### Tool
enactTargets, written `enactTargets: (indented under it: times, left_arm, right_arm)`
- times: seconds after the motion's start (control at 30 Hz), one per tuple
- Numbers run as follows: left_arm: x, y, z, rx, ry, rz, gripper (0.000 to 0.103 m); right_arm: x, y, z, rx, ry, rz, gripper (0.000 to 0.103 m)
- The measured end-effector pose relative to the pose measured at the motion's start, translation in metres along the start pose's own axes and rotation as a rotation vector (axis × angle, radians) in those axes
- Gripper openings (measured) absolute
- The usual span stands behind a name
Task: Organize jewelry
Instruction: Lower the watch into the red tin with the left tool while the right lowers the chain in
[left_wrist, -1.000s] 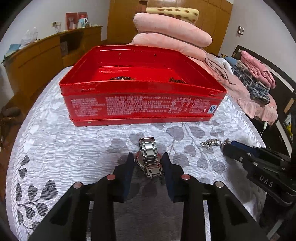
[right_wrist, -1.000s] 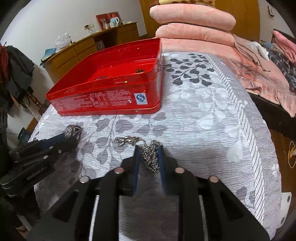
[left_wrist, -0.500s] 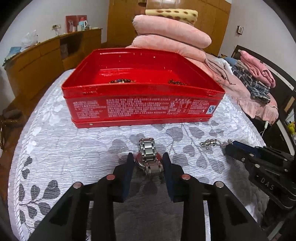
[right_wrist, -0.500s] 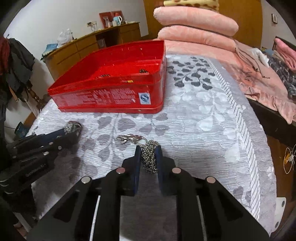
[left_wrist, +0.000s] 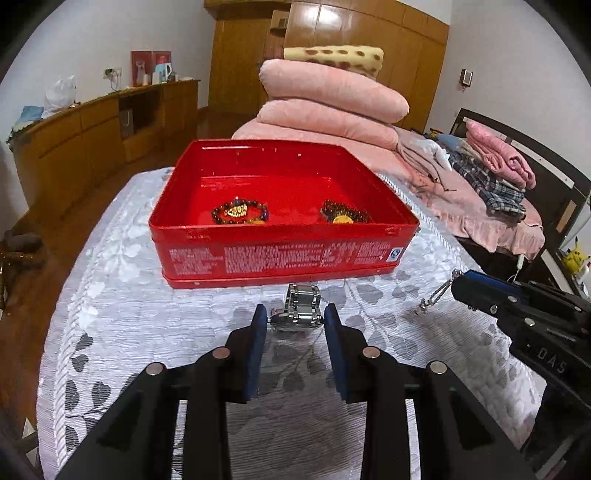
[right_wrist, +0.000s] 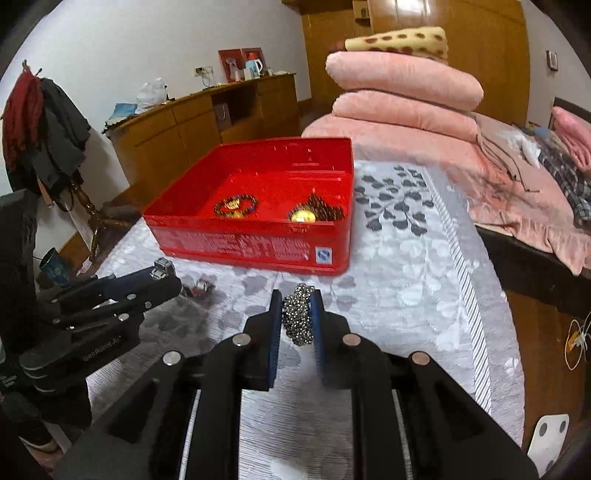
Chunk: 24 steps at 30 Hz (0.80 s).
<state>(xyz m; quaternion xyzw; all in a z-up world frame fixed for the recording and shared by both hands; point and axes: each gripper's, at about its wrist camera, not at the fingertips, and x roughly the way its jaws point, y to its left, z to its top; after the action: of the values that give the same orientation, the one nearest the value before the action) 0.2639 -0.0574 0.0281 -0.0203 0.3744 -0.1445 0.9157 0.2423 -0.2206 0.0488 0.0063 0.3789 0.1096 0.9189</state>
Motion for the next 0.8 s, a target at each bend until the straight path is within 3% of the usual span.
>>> enactTargets:
  times: [0.37,0.8]
  left_arm:
    - [-0.019,0.008,0.022,-0.014,-0.078,-0.008,0.031]
    - [-0.031,0.017,0.074,-0.032,-0.197,0.008,0.031]
  right_arm:
    - [-0.012,0.011,0.034,-0.037,-0.064,0.029,0.014]
    - [-0.011,0.019,0.09,-0.06,-0.135,0.068,0.014]
